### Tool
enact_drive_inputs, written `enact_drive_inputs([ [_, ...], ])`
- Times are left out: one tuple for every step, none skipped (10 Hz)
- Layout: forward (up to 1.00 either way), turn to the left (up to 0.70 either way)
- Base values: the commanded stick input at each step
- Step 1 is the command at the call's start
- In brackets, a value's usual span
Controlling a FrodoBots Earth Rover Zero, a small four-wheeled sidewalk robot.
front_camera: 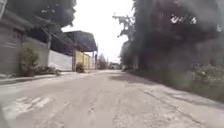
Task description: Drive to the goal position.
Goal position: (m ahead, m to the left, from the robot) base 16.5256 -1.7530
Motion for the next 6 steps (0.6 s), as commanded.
enact_drive_inputs([
  [0.70,0.00],
  [0.70,0.00],
  [0.70,-0.27],
  [0.70,-0.35],
  [0.70,-0.35],
  [0.70,-0.35],
])
